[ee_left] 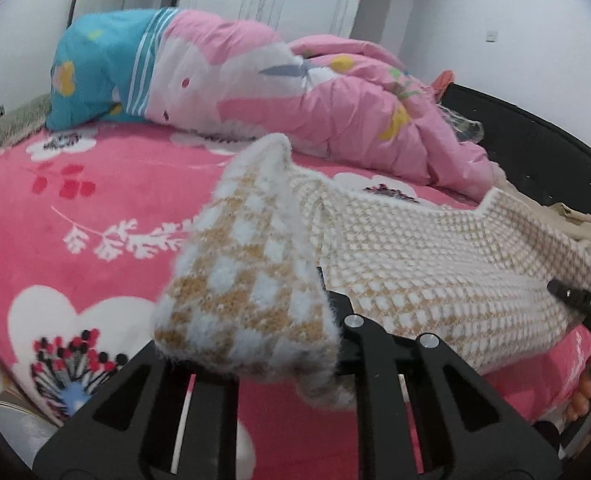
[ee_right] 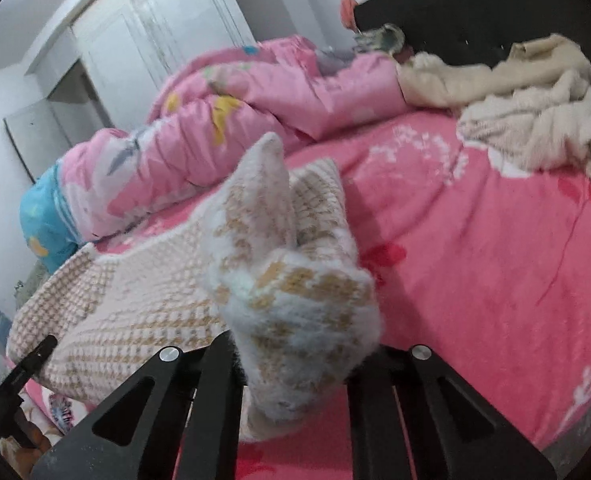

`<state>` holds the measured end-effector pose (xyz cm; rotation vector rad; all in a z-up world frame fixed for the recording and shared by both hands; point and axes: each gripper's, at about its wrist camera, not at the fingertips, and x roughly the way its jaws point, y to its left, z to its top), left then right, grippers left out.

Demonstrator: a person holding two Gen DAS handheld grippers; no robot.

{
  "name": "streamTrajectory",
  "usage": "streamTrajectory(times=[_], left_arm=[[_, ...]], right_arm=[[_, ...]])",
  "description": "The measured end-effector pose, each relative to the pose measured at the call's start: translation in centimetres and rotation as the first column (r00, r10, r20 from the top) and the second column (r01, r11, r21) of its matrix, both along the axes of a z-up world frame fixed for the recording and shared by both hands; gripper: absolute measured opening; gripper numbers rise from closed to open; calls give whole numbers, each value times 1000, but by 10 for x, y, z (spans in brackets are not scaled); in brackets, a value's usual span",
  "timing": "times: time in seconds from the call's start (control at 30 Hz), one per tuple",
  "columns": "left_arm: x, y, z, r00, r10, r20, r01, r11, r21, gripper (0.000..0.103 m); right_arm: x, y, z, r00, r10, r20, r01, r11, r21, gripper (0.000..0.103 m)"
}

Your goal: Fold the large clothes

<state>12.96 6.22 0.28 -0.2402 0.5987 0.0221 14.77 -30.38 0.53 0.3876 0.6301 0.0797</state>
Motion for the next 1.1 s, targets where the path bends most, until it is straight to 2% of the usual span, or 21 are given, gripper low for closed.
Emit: streamTrajectory(times=[0.17, 0.23, 0.27, 0.33, 0.4, 0.43, 0.57, 0.63, 0.7, 0.8, 0.9, 1.0, 1.1], left_arm=[[-39, 8, 8, 998, -61, -19, 61, 998, -27, 14], [-52, 13, -1, 995, -85, -56, 82, 995, -53, 18], [-55, 15, -9, 992, -96, -86, 91, 994, -66, 25], [-55, 23, -35, 978, -109, -176, 89, 989, -116, 33], [-56, 37, -52, 970, -90, -227, 48, 982, -185, 51], [-59, 47, -55, 969, -77, -236, 22, 973, -228, 54], [-85, 84, -40, 986, -11, -165, -40, 952, -303, 66], [-96, 99, -26, 993, 21, -114, -56, 946, -320, 68], [-99, 105, -10, 996, 45, -75, -65, 955, -289, 68], [-89, 94, 13, 999, 28, -33, -33, 981, -193, 68], [-69, 68, 22, 999, -23, -40, 20, 997, -72, 68], [-40, 32, 15, 994, -49, -97, 55, 997, 56, 68], [-17, 10, 2, 986, -61, -154, 81, 989, 124, 68]], right_arm=[[-41, -14, 6, 999, 51, 11, -51, 998, 30, 9], [-55, -19, -7, 997, 76, -25, -75, 996, 42, 10], [-57, -21, -18, 994, 92, -64, -90, 995, 39, 13], [-50, -29, -48, 977, 123, -174, -113, 991, 66, 25], [-42, -44, -70, 956, 138, -259, -98, 982, 160, 49], [-42, -59, -78, 947, 143, -288, -77, 970, 231, 53], [-53, -103, -70, 954, 112, -279, -20, 949, 313, 68], [-59, -118, -64, 959, 88, -268, 6, 943, 332, 69], [-61, -125, -56, 965, 55, -255, 28, 951, 308, 69], [-60, -118, -25, 975, -53, -216, 79, 990, 115, 69], [-58, -112, 2, 984, -120, -133, 118, 993, -23, 69], [-46, -91, 18, 995, -46, -92, 41, 998, -56, 69], [-24, -57, 17, 992, 51, -116, -66, 990, -127, 69]])
